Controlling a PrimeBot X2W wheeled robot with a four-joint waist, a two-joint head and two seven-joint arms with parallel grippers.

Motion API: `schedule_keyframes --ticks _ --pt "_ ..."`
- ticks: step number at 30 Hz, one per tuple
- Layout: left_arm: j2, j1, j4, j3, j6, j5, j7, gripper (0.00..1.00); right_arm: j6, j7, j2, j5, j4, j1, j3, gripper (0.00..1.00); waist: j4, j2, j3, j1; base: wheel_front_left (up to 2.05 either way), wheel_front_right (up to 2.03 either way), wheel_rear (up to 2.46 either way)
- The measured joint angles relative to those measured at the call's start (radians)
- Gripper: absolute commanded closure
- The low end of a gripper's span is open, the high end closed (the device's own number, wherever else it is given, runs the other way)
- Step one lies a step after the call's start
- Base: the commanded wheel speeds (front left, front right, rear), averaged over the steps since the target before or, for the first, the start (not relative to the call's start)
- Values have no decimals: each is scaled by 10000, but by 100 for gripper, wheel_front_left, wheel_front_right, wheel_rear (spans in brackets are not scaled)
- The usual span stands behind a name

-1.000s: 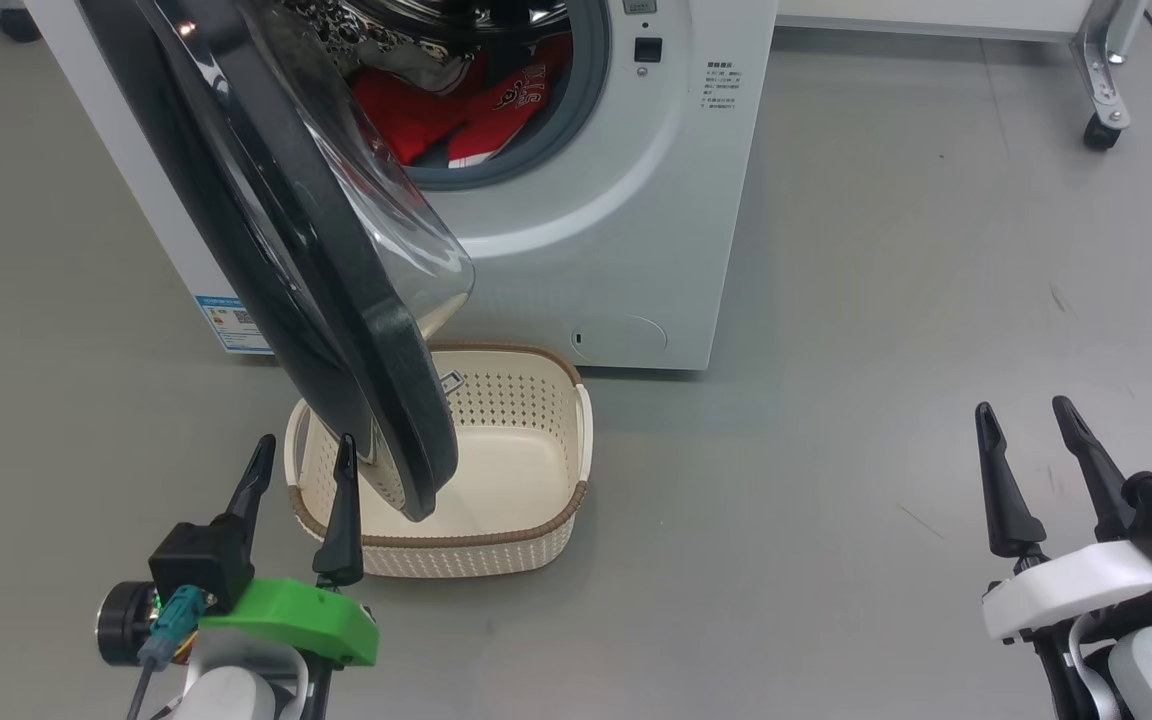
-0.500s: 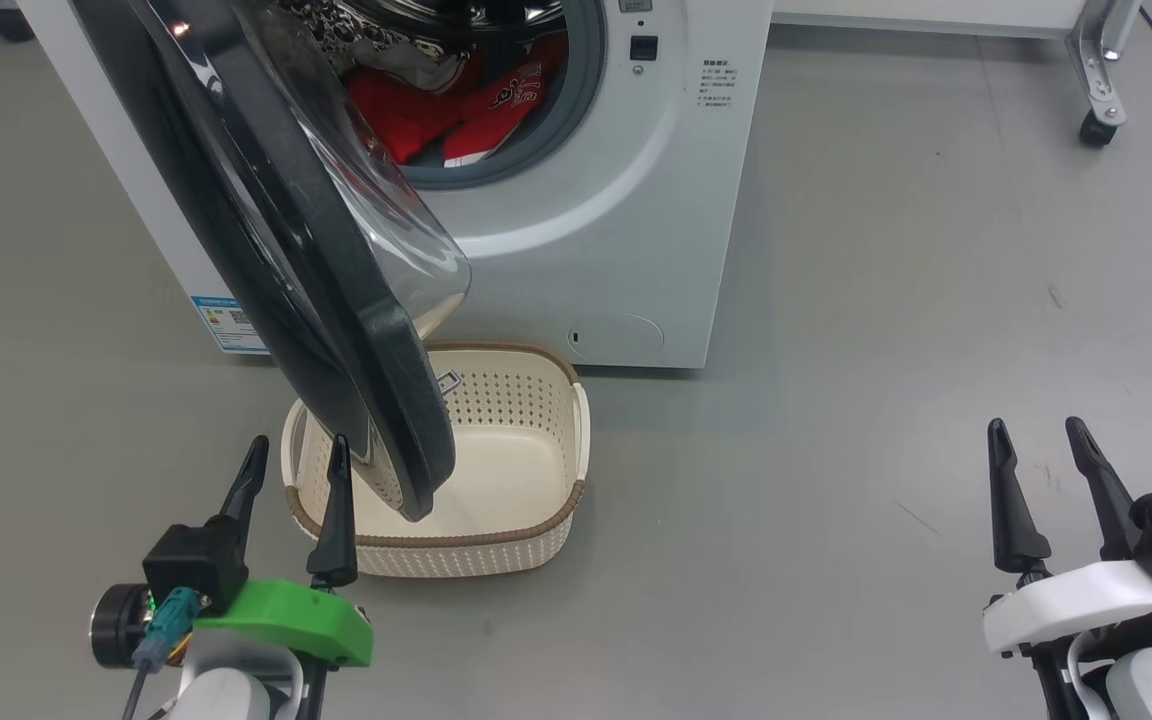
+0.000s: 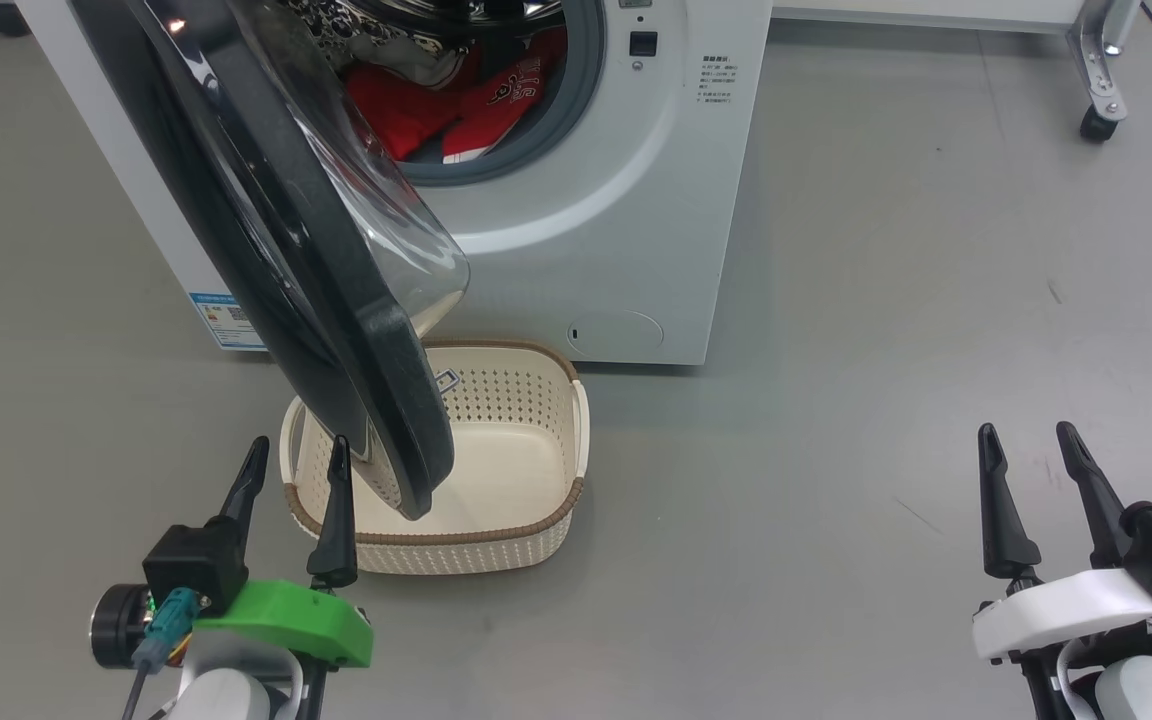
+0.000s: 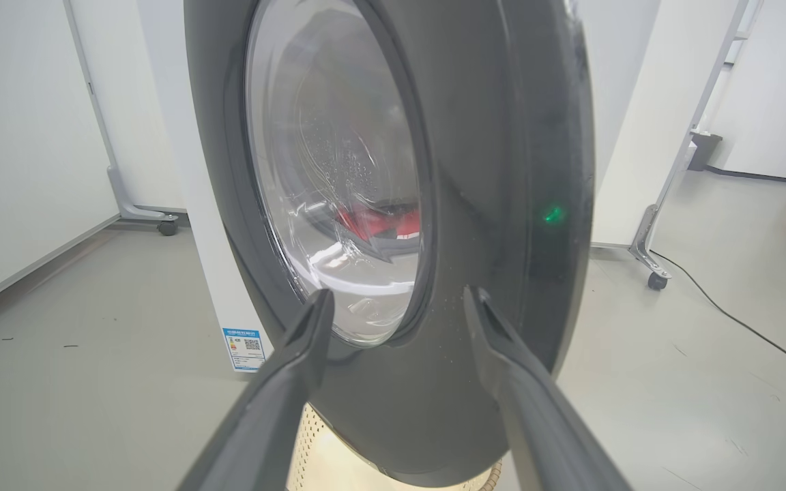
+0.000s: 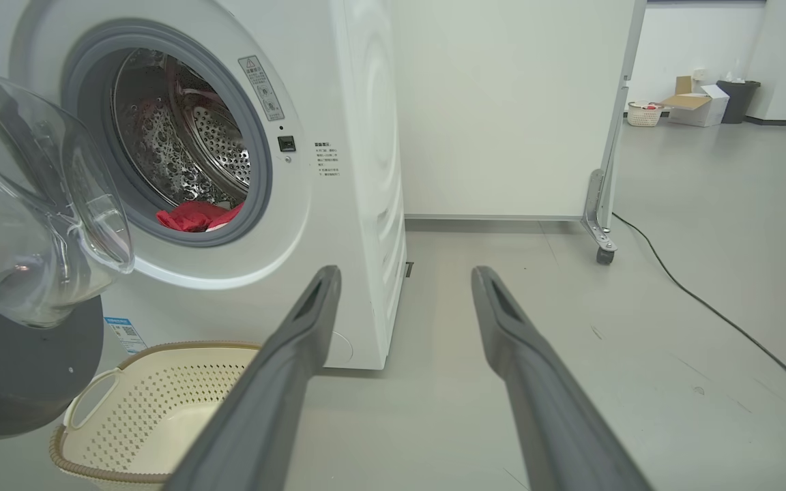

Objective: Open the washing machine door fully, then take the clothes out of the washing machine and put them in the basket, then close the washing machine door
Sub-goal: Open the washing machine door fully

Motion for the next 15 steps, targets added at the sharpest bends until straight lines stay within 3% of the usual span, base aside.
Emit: schedule_keyframes --ticks 15 --pt "0 0 2 15 -12 0 0 0 4 0 219 -107 -40 48 -100 0 -30 0 -17 -1 0 0 0"
